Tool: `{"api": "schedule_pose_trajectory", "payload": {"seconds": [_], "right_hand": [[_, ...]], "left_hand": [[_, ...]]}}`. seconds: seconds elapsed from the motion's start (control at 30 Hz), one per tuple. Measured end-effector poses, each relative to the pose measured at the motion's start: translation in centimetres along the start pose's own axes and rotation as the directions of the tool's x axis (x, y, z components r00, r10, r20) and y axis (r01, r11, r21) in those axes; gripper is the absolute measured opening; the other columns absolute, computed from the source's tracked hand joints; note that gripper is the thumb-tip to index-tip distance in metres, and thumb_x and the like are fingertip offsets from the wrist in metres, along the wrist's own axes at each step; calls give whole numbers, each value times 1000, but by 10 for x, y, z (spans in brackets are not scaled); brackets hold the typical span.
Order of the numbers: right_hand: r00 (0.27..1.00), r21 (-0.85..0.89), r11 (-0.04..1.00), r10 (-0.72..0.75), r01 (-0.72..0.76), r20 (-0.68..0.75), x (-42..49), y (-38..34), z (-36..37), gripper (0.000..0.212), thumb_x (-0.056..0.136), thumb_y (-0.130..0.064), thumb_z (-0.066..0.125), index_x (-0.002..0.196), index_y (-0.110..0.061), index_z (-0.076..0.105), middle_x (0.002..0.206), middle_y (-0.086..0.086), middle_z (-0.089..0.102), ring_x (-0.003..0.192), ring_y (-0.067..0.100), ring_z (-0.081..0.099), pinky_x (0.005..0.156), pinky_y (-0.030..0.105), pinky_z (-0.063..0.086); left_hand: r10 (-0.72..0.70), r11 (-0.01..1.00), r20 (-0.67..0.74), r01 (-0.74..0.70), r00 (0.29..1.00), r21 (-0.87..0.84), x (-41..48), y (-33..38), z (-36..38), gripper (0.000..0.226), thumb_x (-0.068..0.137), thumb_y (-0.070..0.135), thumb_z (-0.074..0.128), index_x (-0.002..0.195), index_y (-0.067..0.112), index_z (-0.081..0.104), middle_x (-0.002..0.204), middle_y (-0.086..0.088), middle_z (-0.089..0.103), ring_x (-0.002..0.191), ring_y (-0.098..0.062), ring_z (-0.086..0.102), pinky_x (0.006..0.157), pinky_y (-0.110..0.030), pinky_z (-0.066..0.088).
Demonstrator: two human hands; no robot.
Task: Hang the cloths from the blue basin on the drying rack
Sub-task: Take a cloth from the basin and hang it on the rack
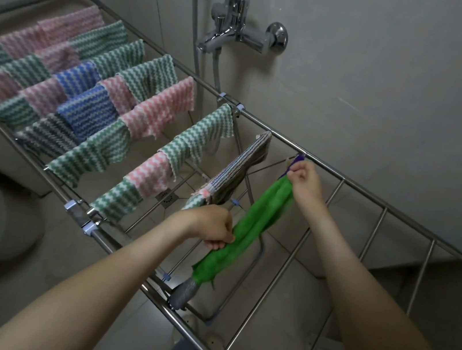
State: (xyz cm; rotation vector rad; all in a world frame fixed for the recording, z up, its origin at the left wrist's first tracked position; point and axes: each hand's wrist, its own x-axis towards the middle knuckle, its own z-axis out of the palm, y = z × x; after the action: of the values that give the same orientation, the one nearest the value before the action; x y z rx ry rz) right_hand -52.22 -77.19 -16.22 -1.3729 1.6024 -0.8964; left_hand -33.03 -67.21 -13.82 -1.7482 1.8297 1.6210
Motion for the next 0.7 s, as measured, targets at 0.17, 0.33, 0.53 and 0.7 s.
{"api": "schedule_pose_trajectory", "payload": {"seconds": [0.17,0.33,0.53,0.7], "right_hand": [[995,-298,950,-102,97,-3,4,6,1,18,89,-7,57,106,-13,58,88,0,61,95,24,57,85,30,41],[912,-540,757,-178,367,371,-15,5,2,36,96,-33,50,131,-25,51,141,-2,47,138,17,29,111,39,16],[836,-621,615,-121,486,535,-29,4,5,39,101,-39,32,123,-22,59,143,-3,44,145,14,12,115,38,-1],[802,-542,632,-229,553,552,-41,-12,11,37,99,-40,41,127,-21,55,145,-4,42,143,13,17,112,34,6]], "left_hand": [[-97,995,-33,98,995,14,-3,10,-1,26,96,24,48,91,1,58,75,-7,60,56,-14,57,56,-25,57],[-123,992,-100,122,987,-14,-7,19,8,47,95,41,51,124,4,46,106,-9,58,79,-21,65,63,-28,58],[-200,978,-9,200,980,52,-4,23,10,43,98,35,45,123,1,53,113,-16,64,85,-26,70,66,-31,59],[-206,977,-123,212,971,39,-15,20,8,42,99,36,42,120,2,55,110,-15,64,93,-26,67,77,-33,58]]}}
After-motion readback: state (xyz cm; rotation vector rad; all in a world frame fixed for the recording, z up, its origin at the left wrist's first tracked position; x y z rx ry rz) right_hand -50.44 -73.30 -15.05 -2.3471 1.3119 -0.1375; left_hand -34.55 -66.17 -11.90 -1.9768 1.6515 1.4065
